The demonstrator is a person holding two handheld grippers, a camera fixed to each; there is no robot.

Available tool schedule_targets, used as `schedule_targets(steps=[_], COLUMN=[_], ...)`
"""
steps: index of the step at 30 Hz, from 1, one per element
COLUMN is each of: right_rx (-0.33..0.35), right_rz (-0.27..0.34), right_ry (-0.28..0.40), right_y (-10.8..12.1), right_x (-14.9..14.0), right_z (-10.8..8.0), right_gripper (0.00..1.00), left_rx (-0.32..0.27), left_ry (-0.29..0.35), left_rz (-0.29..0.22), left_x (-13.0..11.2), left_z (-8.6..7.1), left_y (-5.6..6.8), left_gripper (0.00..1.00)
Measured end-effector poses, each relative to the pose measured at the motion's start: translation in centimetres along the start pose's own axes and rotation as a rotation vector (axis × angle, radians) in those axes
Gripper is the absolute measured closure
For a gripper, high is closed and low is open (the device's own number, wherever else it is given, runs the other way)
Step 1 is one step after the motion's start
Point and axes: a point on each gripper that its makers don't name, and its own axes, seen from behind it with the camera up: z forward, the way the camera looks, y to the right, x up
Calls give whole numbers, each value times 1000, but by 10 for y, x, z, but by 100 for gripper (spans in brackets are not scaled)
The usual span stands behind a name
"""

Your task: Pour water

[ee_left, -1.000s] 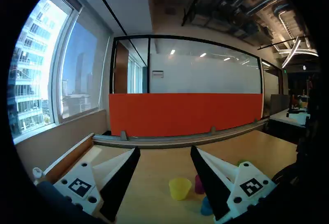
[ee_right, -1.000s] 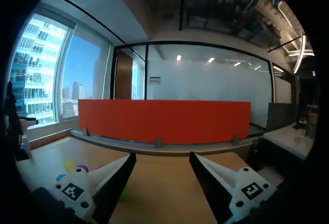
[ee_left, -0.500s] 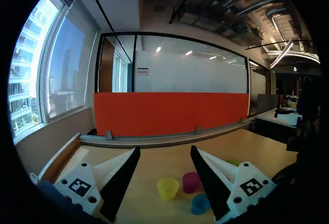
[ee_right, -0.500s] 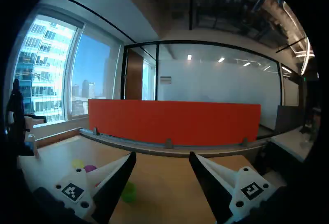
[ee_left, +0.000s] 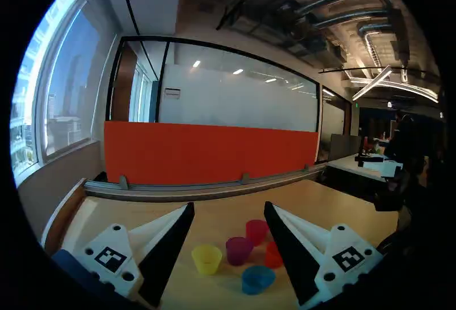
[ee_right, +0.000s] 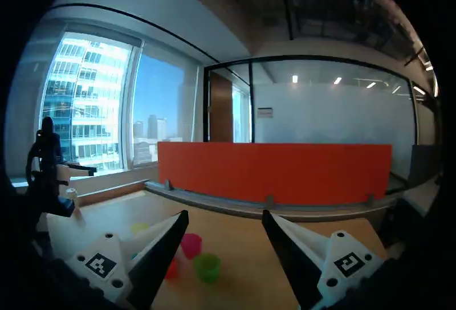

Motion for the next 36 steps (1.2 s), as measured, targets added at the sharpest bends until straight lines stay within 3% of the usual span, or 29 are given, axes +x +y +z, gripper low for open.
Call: schedule_targets(steps=[8, 23, 36], right_rx=[88, 143, 177], right_rz=[-2, -60, -83], right_ry=[-9, -130, -173], right_y=[-15, -26, -35], right_x=[3, -23, -26], right_z=[-1, 3, 0], right_gripper=[0, 0, 0], left_rx=[-69, -106, -157], left_ry=[-16, -106, -163], left_rz=[5, 79, 103], left_x=[-2, -29, -46], left_z=[-2, -3, -7], left_y=[15, 20, 29], left_gripper=[10, 9, 9])
